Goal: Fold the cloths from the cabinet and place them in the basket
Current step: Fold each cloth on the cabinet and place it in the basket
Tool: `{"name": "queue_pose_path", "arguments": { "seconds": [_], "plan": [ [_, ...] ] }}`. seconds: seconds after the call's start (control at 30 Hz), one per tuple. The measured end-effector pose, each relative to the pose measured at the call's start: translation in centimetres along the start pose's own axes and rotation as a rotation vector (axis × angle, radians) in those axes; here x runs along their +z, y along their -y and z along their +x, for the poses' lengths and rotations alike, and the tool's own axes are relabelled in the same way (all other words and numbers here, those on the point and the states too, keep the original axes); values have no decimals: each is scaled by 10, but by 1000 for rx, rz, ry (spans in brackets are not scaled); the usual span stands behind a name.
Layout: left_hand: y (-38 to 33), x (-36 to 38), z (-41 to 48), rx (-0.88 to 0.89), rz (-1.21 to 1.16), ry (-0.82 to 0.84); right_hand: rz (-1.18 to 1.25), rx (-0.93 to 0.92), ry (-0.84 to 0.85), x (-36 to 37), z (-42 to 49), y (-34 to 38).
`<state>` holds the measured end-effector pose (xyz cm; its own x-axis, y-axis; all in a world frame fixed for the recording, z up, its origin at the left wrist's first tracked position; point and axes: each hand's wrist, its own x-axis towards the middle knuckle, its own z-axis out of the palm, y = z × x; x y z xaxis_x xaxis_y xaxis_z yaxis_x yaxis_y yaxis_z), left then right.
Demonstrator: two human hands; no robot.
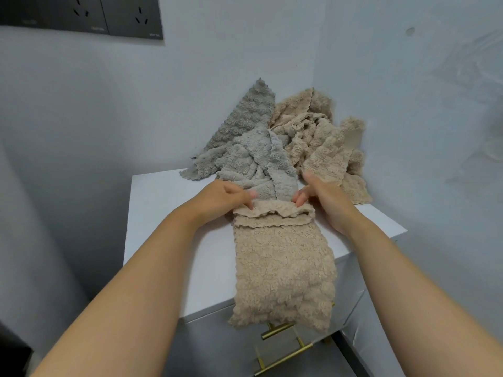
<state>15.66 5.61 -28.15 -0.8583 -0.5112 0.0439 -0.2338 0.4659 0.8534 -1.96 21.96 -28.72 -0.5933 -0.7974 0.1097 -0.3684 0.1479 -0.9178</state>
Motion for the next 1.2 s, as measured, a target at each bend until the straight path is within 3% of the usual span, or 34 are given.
{"name": "queue_pose_path", "arguments": {
  "seconds": [0.1, 0.2, 0.4, 0.6, 0.83, 1.03, 1.1, 1.2],
  "plan": [
    [-7, -1, -1, 23, 120, 124, -186, 13, 95, -1, -5, 6],
    [-11, -2, 0, 42, 291, 117, -361, 15, 260, -5, -5, 14],
    [-18, -4, -1, 33, 514, 127, -540, 18, 265, -11, 3, 25],
    [-24, -8, -9, -56, 405, 200, -712, 98, 321, -12, 3, 28],
    [-27, -12, -10, -174, 456, 238, -618, 184, 368, -16, 3, 28],
    [-29, -10, -9, -197, -95, 208, -286, 261, 350, -21, -1, 33],
    [-26, -9, -4, -220, -178, 109, -205, 269, 269, -17, 1, 33],
    [-18, -1, 5, -181, -183, -163, -30, 162, -39, -5, 9, 23]
  ]
}}
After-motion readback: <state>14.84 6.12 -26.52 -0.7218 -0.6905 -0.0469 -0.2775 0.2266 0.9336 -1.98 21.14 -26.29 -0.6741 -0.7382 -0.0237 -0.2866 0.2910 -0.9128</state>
